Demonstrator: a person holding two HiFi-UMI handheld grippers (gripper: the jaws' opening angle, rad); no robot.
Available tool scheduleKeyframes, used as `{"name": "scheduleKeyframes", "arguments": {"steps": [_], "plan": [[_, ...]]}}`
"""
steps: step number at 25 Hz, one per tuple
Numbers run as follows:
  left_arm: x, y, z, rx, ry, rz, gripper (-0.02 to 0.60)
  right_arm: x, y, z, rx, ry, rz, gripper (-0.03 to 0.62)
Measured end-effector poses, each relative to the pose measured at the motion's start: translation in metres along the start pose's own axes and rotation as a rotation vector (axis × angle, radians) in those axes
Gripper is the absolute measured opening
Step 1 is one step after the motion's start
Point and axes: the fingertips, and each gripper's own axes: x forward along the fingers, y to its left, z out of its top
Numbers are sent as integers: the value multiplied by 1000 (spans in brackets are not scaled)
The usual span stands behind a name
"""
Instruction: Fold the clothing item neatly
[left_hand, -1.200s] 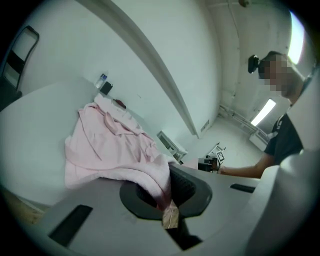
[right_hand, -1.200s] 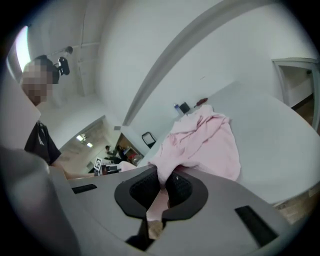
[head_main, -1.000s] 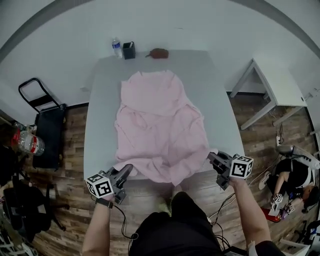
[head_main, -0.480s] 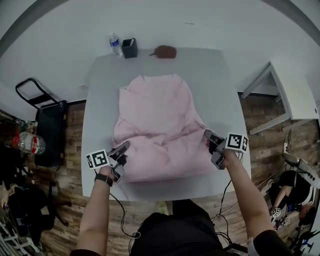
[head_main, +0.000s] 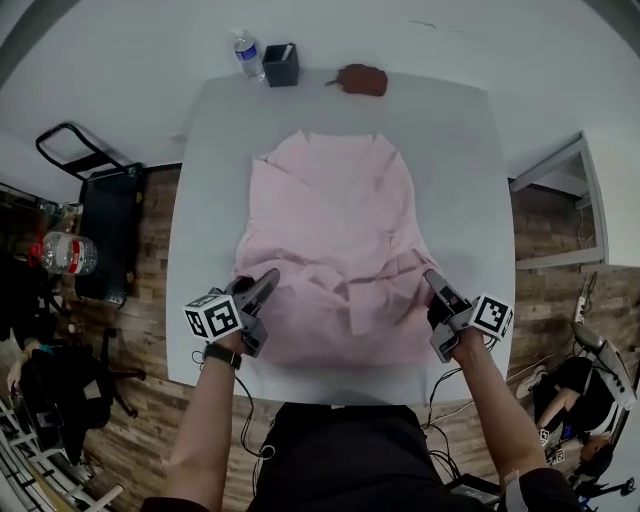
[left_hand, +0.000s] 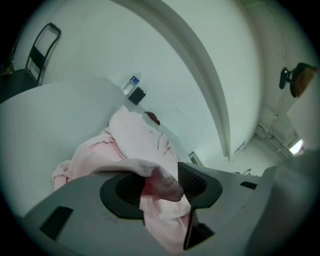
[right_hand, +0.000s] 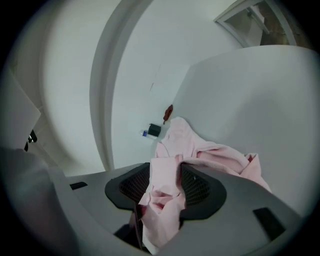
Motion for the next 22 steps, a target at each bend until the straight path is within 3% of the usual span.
{"name": "scheduleKeyframes", "arguments": {"steps": [3,6,8,10,13,15,18,22], "plan": [[1,14,9,-43,-43,67,184,2,10,-25,-73,59,-19,176],[0,31,3,-172,-32,126,184,-10,6,-62,-50,125,-81,176],[1,31,-9,-225,44,115,184,-12,-3,-98,-41,228,-135,176],[-1,23,-21,-227,122,82,184,-2,-12,-130,-35,326,-170,176],[-12,18,-22,-224,134,70,184,15,-20,-148,54,367,-184,176],[-17,20,-7,-246,70,69,184,27,-12,-134,90,328,-161,176],[-15,24,15,-355,-18,36,184,46,16,-77,68,203,-68,176],[-13,38,16,-420,-3,80,184,54,38,-21,83,154,25,176]]}}
